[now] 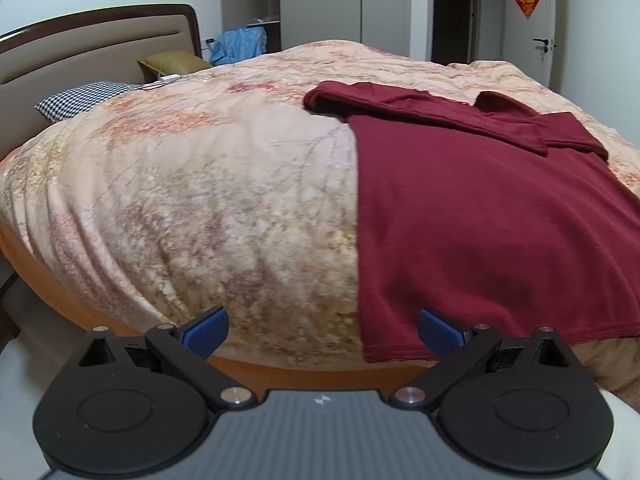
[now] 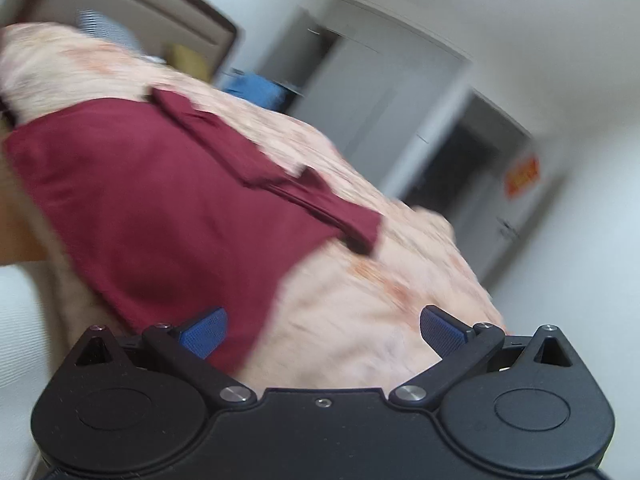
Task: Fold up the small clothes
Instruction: 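Grasp the sweater's side edge with the right tool and fold it over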
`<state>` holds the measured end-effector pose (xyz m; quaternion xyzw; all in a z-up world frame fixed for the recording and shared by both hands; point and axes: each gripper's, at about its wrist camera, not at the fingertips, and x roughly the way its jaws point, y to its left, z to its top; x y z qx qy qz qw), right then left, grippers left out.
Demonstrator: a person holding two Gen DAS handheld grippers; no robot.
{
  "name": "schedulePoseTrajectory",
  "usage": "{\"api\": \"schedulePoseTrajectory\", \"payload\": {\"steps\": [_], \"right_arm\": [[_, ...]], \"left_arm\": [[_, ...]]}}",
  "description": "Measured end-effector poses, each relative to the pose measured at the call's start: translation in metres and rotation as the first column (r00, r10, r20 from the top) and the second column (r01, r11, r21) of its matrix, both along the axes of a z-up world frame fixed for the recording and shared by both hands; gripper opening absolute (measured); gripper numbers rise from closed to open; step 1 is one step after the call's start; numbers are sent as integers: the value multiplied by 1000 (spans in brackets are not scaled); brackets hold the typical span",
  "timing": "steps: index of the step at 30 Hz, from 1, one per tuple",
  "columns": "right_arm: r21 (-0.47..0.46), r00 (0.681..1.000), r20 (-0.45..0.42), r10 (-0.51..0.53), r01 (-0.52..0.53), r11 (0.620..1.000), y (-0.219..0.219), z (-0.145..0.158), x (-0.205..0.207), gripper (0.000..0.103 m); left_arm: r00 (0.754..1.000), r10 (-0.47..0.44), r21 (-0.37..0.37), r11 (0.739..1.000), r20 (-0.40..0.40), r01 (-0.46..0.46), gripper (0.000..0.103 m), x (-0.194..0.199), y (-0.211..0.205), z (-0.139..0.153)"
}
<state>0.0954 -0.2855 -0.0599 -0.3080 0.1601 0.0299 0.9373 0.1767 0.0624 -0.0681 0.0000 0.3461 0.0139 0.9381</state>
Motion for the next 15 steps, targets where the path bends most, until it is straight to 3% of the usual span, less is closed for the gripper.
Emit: {"api": "schedulePoseTrajectory", "payload": {"steps": [7, 10, 14, 15], "right_arm": [[-194, 970, -150, 194, -221, 956, 47, -42, 2, 102], [-347, 975, -130, 180, -215, 913, 63, -63, 4, 102], [-411, 978, -74, 195, -209, 888, 69, -71, 4, 101], [-414, 977, -51, 209, -211, 885, 70, -70, 1, 94]], "left_arm": [[999, -50, -14, 999, 13, 50, 103, -6, -21, 7], [997, -72, -25, 997, 14, 72, 103, -9, -29, 9], [994, -107, -30, 994, 14, 107, 103, -11, -42, 12], [993, -116, -30, 993, 14, 117, 103, -11, -45, 13]]}}
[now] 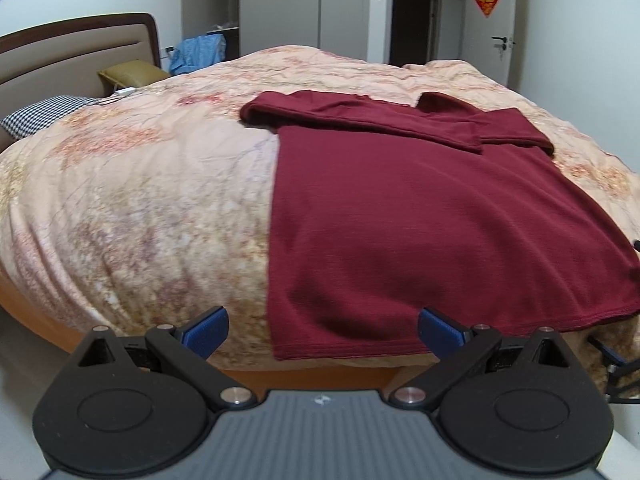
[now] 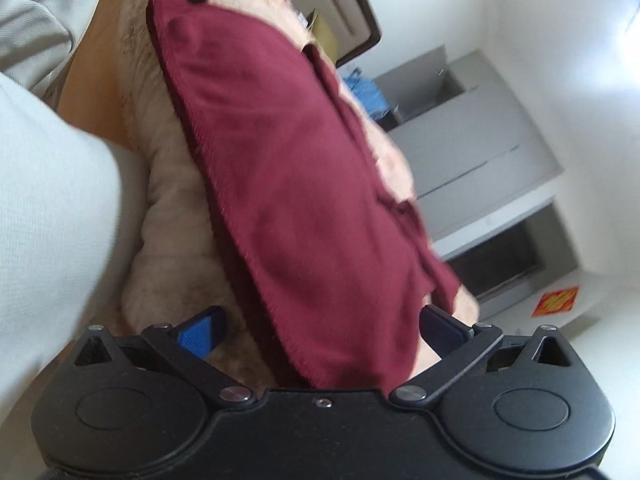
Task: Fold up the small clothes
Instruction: 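Grasp the sweater's side edge with the right tool and fold it over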
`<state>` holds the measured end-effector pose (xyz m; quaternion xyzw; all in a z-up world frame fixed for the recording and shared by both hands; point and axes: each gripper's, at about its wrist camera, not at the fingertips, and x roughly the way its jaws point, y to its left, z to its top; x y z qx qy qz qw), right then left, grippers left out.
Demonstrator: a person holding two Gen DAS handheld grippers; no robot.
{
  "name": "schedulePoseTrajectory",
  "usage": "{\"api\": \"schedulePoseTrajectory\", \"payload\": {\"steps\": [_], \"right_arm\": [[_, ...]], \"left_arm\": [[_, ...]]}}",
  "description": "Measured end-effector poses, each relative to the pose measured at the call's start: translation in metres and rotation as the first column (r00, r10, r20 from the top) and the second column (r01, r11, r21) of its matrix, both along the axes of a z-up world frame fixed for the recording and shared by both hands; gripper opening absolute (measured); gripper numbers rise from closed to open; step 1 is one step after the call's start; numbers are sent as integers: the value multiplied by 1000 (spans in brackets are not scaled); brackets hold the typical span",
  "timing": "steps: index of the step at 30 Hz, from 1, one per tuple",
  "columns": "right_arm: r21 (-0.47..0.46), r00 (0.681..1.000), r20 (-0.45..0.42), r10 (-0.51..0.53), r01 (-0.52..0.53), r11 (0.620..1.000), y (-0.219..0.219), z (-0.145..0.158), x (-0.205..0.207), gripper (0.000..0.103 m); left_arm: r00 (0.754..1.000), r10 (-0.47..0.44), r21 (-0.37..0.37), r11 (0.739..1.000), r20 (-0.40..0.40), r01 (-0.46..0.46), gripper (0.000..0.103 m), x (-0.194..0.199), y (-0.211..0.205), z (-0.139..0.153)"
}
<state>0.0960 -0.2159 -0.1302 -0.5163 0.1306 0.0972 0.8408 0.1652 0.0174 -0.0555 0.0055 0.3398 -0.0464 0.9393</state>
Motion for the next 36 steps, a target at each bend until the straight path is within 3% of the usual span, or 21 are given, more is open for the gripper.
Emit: {"api": "schedulePoseTrajectory", "payload": {"steps": [1, 4, 5, 6, 9, 10, 13, 17, 21, 26, 31, 33, 36], "right_arm": [[7, 1000, 12, 16, -16, 1000, 1, 2, -4, 89], [27, 999, 9, 51, -51, 998, -1, 9, -10, 56], [33, 998, 5, 65, -65, 997, -2, 11, -13, 38], [43, 997, -2, 78, -78, 996, -3, 14, -15, 27], [118, 991, -22, 134, -130, 984, -3, 27, -27, 14], [152, 989, -28, 148, -142, 978, -3, 34, -27, 13], [239, 987, -16, 159, -151, 959, -2, 51, -30, 2], [378, 993, -12, 115, -102, 920, 0, 74, -20, 2], [475, 996, -25, 82, -61, 878, -4, 91, -9, 1], [389, 989, -72, 131, -93, 916, -5, 83, -15, 4], [308, 974, -188, 123, -61, 949, -6, 54, -22, 24], [265, 972, -205, 116, -59, 962, -4, 43, -24, 47], [196, 970, -215, 110, -68, 978, 2, 28, -23, 55]], "left_arm": [[1000, -9, 0, 1000, 1, 9, 103, -1, -3, 0], [999, -37, 2, 999, 5, 37, 103, -2, -11, 2], [999, -47, 2, 999, 6, 47, 103, -3, -13, 2], [998, -58, 2, 998, 7, 58, 103, -4, -16, 2], [996, -90, 4, 996, 16, 90, 103, -7, -23, 1], [994, -104, 8, 995, 26, 104, 103, -9, -26, 0], [979, -174, 30, 985, 103, 172, 103, -25, -38, -2], [943, -294, 145, 951, 154, 272, 103, -42, -68, -11], [924, -355, 264, 913, 140, 311, 103, -40, -100, -22], [920, -379, 350, 879, 102, 323, 103, -34, -123, -34], [920, -380, 303, 891, 95, 337, 103, -37, -116, -34], [923, -376, 287, 896, 85, 339, 103, -37, -113, -34], [927, -369, 271, 901, 66, 340, 103, -35, -109, -36]]}}
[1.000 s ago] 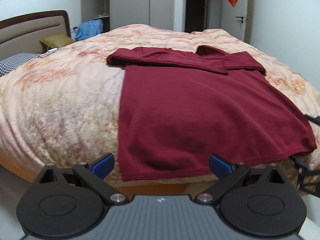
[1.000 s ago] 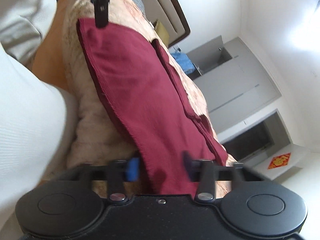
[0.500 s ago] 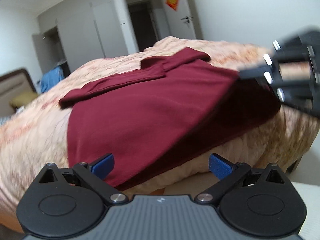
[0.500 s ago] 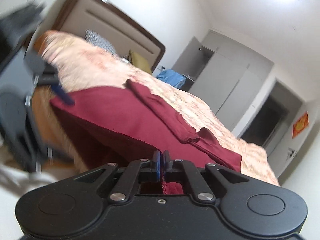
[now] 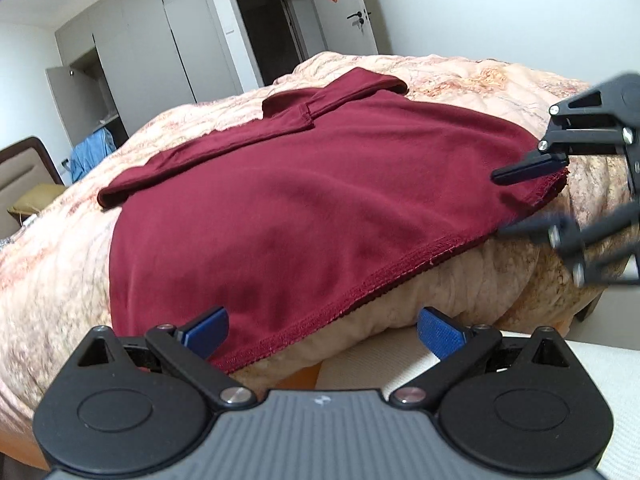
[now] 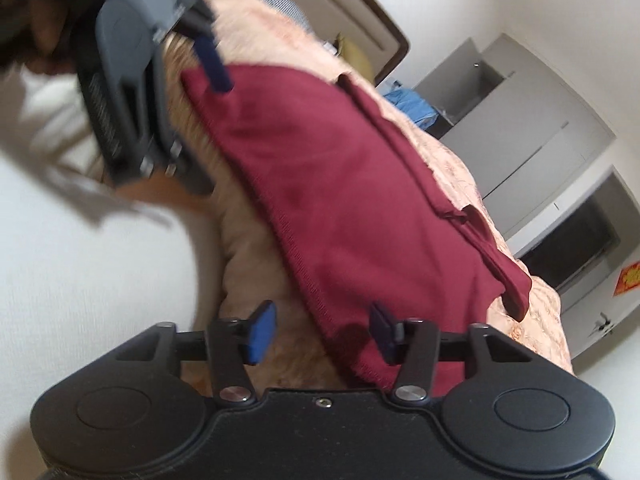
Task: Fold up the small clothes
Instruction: 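Grasp the sweater's side edge with the right tool and fold it over, then grasp the sweater hem with the left tool while the right tool grasps the hem too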
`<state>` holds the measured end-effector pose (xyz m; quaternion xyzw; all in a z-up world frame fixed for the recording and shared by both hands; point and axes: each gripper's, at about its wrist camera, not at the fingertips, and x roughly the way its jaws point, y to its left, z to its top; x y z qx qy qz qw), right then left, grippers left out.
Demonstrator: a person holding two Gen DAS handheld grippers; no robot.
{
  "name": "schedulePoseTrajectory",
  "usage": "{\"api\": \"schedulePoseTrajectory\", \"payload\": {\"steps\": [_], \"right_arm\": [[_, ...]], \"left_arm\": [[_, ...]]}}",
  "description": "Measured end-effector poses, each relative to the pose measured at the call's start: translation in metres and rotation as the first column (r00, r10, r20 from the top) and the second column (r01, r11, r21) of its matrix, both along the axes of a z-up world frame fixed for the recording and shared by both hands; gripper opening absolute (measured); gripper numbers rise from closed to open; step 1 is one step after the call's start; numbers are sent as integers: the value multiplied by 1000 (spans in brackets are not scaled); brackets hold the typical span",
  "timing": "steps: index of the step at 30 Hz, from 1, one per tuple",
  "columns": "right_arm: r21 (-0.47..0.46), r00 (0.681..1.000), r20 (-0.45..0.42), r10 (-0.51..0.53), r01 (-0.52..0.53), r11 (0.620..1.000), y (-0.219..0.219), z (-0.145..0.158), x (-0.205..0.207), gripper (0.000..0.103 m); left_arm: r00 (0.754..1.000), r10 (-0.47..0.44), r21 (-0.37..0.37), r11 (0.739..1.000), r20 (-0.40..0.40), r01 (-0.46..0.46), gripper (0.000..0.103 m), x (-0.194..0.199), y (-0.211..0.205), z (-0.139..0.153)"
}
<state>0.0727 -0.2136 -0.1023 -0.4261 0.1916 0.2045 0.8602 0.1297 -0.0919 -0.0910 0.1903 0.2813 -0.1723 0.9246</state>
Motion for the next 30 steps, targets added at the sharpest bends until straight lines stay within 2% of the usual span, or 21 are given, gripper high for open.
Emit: {"api": "schedulePoseTrajectory", "payload": {"steps": [2, 4, 6, 8, 11, 13, 16, 20, 24, 27, 30], "right_arm": [[-36, 1000, 12, -18, 18, 999, 3, -9, 4, 55], [-51, 999, 46, -30, 32, 998, 5, -15, 6, 47], [-50, 996, 87, -31, 35, 998, 8, -15, 7, 12], [-15, 993, 115, -31, 33, 999, 6, -8, 5, 7], [109, 993, 100, -55, 44, 993, -2, 14, 4, 7], [224, 995, 55, -81, 67, 972, -7, 34, 8, 7], [347, 994, 26, -104, 89, 934, -12, 64, 13, 7], [426, 994, 30, -109, 86, 901, -13, 93, 15, 7], [435, 993, 57, -108, 73, 898, -13, 104, 13, 7], [433, 992, 56, -110, 75, 898, -15, 107, 10, 7], [431, 992, 50, -118, 85, 898, -18, 106, 9, 7]], "left_arm": [[1000, 5, -1, 1000, -11, -5, 103, 0, 0, -1], [1000, 5, -2, 1000, -17, -5, 103, 1, 0, -2], [1000, 5, 1, 1000, -15, -5, 103, 1, 0, -3], [1000, 4, 2, 1000, -10, -4, 103, 0, 0, -3], [1000, 0, 4, 1000, -1, 0, 103, 0, 0, -3], [1000, -4, 14, 1000, 5, 4, 103, 1, -3, -3], [998, -17, 53, 999, 59, 14, 103, 2, -18, -1], [990, -53, 93, 995, 129, 41, 103, 4, -43, -2], [983, -5, 151, 988, 182, -23, 100, 14, -53, -9], [975, 42, 146, 986, 220, -75, 85, 17, -44, -7], [965, 94, 138, 982, 244, -130, 61, 19, -24, -5]]}}
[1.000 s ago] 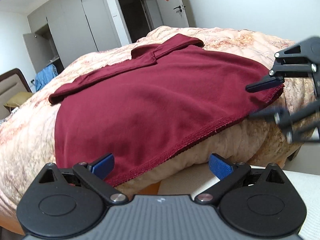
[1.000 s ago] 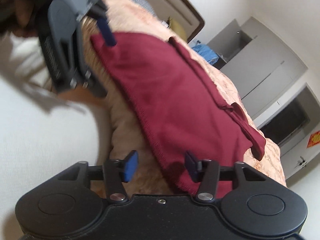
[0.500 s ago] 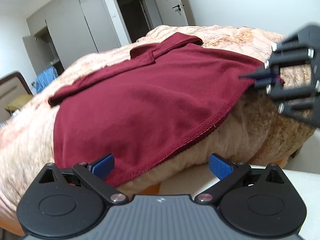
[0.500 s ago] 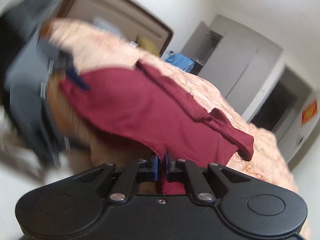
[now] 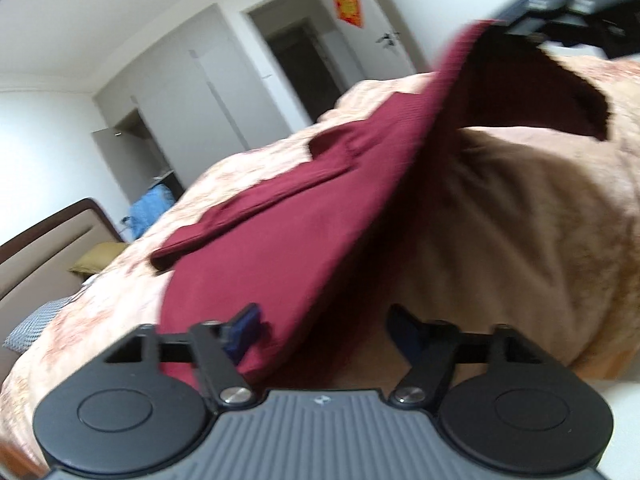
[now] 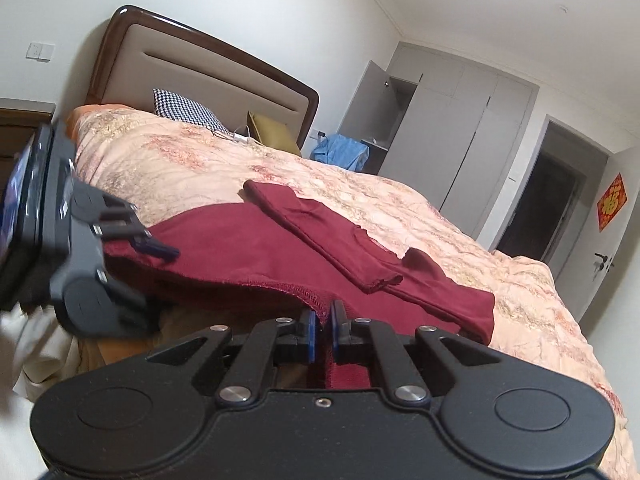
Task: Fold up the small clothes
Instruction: 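Grasp the sweater hem with the left tool while the right tool grasps the hem too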
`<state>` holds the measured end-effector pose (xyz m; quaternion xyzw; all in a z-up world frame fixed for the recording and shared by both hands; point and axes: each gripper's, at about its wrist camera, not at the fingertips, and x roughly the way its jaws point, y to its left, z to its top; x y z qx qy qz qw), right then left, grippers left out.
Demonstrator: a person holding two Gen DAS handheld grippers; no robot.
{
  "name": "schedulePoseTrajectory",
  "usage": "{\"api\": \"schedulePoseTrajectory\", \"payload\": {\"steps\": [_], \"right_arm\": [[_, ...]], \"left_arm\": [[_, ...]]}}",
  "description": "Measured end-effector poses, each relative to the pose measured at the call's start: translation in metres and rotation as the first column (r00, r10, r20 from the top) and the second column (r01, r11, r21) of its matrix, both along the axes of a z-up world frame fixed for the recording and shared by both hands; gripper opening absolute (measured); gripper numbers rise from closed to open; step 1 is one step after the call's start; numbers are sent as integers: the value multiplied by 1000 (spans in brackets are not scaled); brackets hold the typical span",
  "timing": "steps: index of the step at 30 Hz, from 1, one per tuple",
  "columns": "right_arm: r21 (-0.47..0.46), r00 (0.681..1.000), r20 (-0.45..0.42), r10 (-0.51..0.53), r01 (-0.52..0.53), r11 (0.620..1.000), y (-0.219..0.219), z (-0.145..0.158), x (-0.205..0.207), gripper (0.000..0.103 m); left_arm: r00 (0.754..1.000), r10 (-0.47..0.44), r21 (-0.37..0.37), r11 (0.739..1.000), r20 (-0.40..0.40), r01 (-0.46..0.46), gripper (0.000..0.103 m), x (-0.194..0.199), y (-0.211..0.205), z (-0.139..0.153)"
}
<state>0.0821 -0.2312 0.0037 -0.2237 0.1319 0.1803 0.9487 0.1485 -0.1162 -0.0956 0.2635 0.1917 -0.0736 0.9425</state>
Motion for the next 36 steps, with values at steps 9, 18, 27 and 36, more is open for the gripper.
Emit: {"api": "schedulePoseTrajectory", "payload": {"steps": [9, 18, 27, 36], "right_arm": [[-24, 999, -37, -28, 27, 999, 1, -13, 0, 7], [-198, 997, -75, -6, -9, 980, 24, -59, -3, 16], [-289, 1000, -18, -16, 10, 957, 55, -88, 6, 82], [-388, 974, 131, -185, 222, 894, 34, -99, 4, 28]], "left_arm": [[998, 58, 91, 994, 7, -58, 32, -1, 64, 1], [999, 11, 103, 995, 43, -15, 6, -9, 73, 34], [998, 12, 23, 1000, 69, -13, 6, 3, 76, 84], [995, 15, 48, 999, 97, -20, 6, 5, 80, 99]]}}
